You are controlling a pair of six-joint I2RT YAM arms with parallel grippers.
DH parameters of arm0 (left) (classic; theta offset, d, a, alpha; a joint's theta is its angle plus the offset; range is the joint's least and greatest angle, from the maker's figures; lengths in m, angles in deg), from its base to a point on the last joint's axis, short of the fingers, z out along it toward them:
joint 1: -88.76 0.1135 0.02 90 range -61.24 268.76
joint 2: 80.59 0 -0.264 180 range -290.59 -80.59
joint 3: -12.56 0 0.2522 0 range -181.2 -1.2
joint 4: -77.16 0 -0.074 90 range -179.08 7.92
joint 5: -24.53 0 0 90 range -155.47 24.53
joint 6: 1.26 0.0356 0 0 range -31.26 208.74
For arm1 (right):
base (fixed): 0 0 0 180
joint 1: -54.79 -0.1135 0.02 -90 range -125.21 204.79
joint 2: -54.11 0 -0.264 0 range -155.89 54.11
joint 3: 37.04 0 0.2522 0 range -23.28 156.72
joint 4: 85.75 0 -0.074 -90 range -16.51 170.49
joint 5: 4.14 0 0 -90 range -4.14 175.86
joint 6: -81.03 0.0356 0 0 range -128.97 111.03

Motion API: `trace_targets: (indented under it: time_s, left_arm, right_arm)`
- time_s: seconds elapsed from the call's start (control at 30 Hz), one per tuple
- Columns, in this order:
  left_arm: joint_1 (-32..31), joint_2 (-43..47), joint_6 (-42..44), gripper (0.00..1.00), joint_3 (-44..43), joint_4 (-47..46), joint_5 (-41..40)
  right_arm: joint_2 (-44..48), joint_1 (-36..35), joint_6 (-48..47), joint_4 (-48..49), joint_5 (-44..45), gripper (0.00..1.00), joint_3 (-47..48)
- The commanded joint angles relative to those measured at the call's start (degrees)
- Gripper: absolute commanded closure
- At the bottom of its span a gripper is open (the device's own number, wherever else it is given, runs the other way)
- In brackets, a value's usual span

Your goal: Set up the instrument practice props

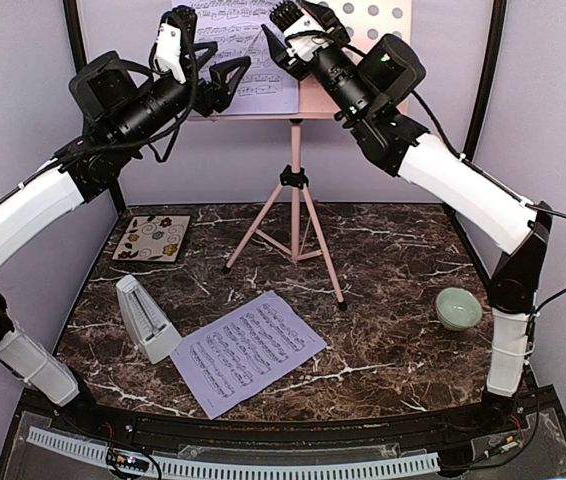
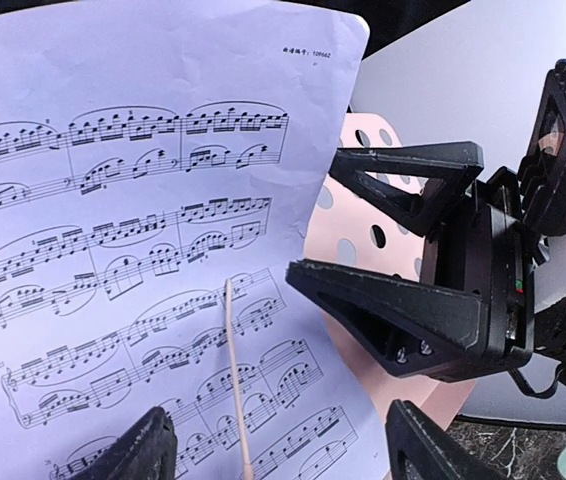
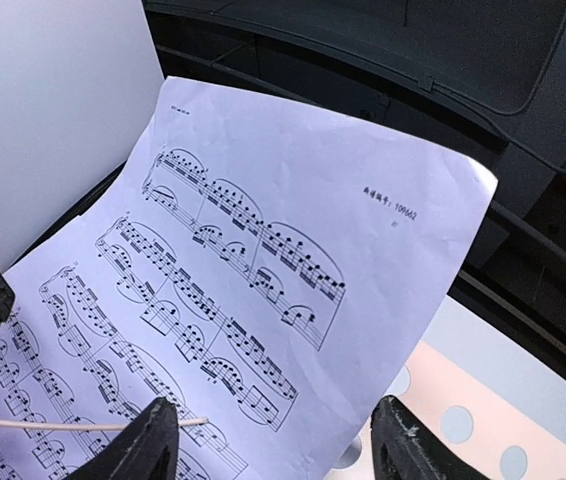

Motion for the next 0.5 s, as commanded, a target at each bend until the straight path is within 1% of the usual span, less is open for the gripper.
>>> trace_targets:
  time_s: [0.0,0.13,0.23,0.27,0.3,0.33,0.47]
  left_arm:
    - [-0.48,3.80,-0.62,0.24,1.19,0.58,-3.78]
    - [-0.51,5.91,-2.47,0.19,1.35,5.40,-8.00]
    - [-0.49,7.78,-4.39,0.15,2.30,8.52,-10.36]
    - [-0.53,8.67,-4.99,0.15,3.02,8.63,-10.80]
    - [-0.54,9.45,-5.25,0.15,3.72,8.69,-10.89]
    - [-0.54,10.04,-5.54,0.15,4.09,9.01,-10.85]
    - [-0.51,11.94,-8.08,0.15,4.30,14.13,-9.80]
  right_arm:
    - [3.75,0.30,3.35,3.25,2.29,0.30,-0.78]
    - [6.44,0.27,7.22,1.72,3.84,0.24,-2.52]
    - [9.20,0.27,11.25,1.42,5.34,0.21,-6.06]
    - [10.32,0.34,12.66,1.43,5.80,0.17,-7.56]
    - [11.34,0.28,13.97,1.46,6.26,0.13,-9.00]
    - [12.56,0.31,15.37,1.41,6.76,0.11,-10.70]
    - [17.93,0.24,21.94,-1.10,7.83,0.08,-17.63]
